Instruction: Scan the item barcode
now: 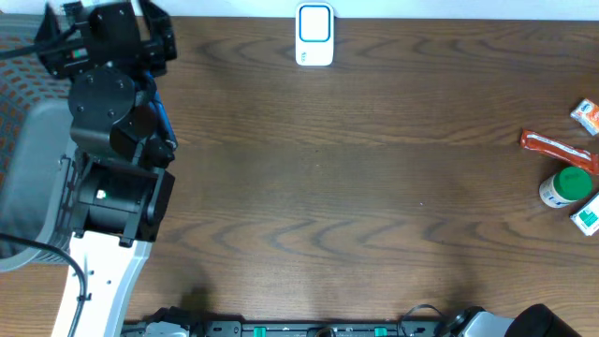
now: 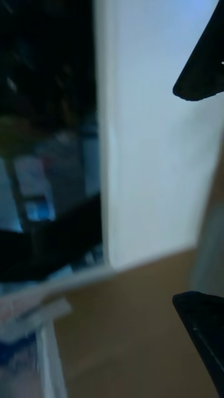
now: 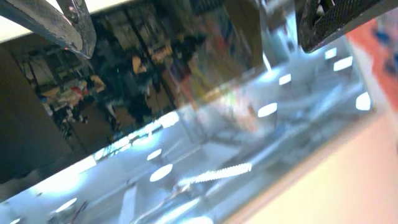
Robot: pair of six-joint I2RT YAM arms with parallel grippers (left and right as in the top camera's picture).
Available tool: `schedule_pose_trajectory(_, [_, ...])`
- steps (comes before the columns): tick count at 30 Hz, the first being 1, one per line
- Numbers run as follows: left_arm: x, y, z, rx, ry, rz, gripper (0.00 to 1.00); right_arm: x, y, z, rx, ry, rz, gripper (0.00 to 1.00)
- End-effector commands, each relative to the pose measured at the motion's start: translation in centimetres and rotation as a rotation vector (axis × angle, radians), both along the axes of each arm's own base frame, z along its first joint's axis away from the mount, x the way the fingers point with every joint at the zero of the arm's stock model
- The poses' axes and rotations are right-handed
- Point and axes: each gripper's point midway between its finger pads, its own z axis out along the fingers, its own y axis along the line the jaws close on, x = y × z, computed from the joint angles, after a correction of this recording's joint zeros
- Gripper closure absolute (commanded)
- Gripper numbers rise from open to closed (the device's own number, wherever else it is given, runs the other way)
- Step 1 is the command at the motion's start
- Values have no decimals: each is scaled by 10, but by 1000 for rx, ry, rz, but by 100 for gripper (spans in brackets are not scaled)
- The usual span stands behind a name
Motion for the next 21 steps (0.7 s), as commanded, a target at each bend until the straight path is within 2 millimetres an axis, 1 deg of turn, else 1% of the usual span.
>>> schedule_pose_trajectory(1, [-22,18,4,120,82,91,2,8,-29,3,145,-23,-49,1])
schedule_pose_trajectory(3, [-33,16,7,124,85,57,2,11,-27,-2,144,4,-27,1])
schedule_pose_trajectory(7, [-66,11,17,77,52,-31,2,25,-25,-16,140,82,18,3])
schedule_pose_trajectory(8, [-75,10,21,73,39,-50,2,30,-27,-21,144,107,29,4])
schedule_pose_trajectory(10, [-99,11,32,71,-4,-86,2,42,-28,-36,167,174,68,5])
schedule_pose_trajectory(14, [-146,29,48,15,-94,-51,2,57,-27,-70,200,300,112,5])
schedule_pose_trajectory(17, [-175,40,53,-59,-164,-23,2,65,-19,-88,207,344,138,4])
schedule_pose_trajectory(19, [-185,40,54,-83,-186,-40,2,66,-12,-95,204,345,146,2])
schedule_pose_trajectory(21, [-186,32,55,-77,-188,-92,2,62,0,-106,132,349,137,2])
